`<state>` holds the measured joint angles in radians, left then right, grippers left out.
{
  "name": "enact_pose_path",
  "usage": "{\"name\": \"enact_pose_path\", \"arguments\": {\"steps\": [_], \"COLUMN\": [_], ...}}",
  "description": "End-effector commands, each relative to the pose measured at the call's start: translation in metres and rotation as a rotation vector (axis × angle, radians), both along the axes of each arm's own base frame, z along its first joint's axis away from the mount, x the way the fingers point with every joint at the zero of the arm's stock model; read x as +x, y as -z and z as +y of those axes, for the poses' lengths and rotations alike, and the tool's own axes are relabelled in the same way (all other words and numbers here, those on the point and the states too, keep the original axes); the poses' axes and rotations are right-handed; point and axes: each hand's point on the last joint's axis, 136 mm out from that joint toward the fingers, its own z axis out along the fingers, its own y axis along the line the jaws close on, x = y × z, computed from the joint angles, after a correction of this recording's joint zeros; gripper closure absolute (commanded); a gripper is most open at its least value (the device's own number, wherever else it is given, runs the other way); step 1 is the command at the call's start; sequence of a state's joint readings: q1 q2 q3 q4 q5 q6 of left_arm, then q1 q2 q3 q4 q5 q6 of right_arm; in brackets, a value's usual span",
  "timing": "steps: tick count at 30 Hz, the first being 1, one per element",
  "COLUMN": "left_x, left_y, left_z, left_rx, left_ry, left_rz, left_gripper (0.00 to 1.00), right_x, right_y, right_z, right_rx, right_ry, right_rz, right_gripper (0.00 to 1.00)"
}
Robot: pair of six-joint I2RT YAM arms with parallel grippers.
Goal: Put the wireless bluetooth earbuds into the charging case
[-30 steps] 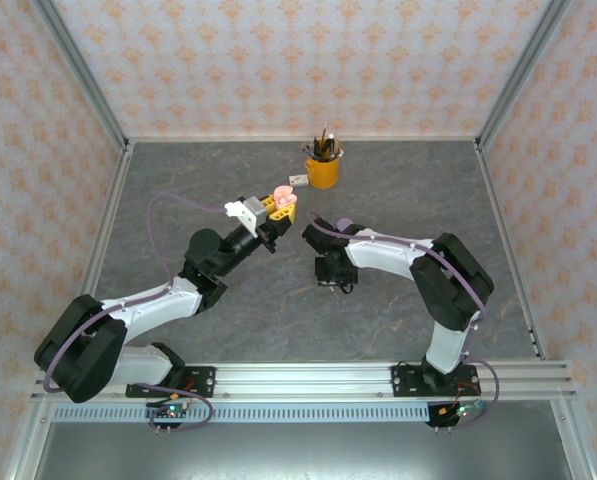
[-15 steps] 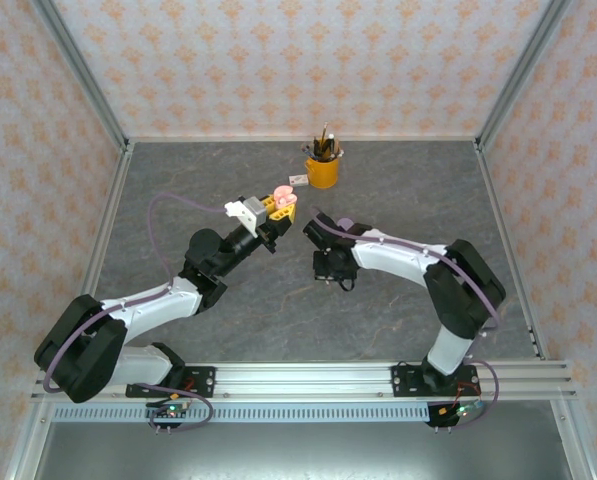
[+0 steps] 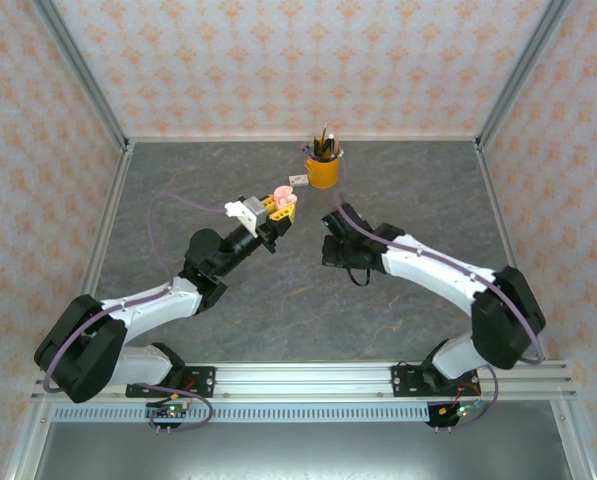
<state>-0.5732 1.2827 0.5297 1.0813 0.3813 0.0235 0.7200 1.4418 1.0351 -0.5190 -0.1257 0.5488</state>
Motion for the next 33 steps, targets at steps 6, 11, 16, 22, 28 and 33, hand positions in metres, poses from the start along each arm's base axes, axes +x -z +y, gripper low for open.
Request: {"name": "enact_pose_path", "arguments": {"steps": [6, 11, 16, 22, 28, 33], "left_x": [-0.007, -0.011, -0.017, -0.021, -0.024, -0.027], "left_y": [-0.015, -0.017, -0.023, -0.035, -0.049, -0.06], "left_z": [0.001, -0.004, -0.009, -0.013, -0.014, -0.016], "left_rx": [-0.015, -0.008, -0.003, -0.011, -0.042, -0.068], "left_ry": [0.033, 0.072, 0.113, 0.144, 0.163, 0.177], "left_rz": [-0.03, -0.036, -0.051, -0.079, -0.11, -0.131], "left_gripper": [1.0, 1.0, 1.0, 1.0, 1.0, 1.0], "right_x": [0.019, 0.023, 0.018, 0.009, -0.002, -0.009], "right_y": [-0.093, -0.153, -0.227, -0.282, -0.302, -0.307], "right_z": [-0.015, -0.02, -0.022, -0.008, 0.012, 0.023], "right_rx": [0.129, 0.193, 0.318, 0.476, 0.615, 0.689], "right_ry": [0.054, 0.056, 0.037, -0.041, -0.152, -0.227], "right_rz": [-0.24, -0.384, -0.565, -0.685, -0.741, -0.784], "right_gripper": [0.88, 0.88, 0.87, 0.87, 0.87, 0.87]}}
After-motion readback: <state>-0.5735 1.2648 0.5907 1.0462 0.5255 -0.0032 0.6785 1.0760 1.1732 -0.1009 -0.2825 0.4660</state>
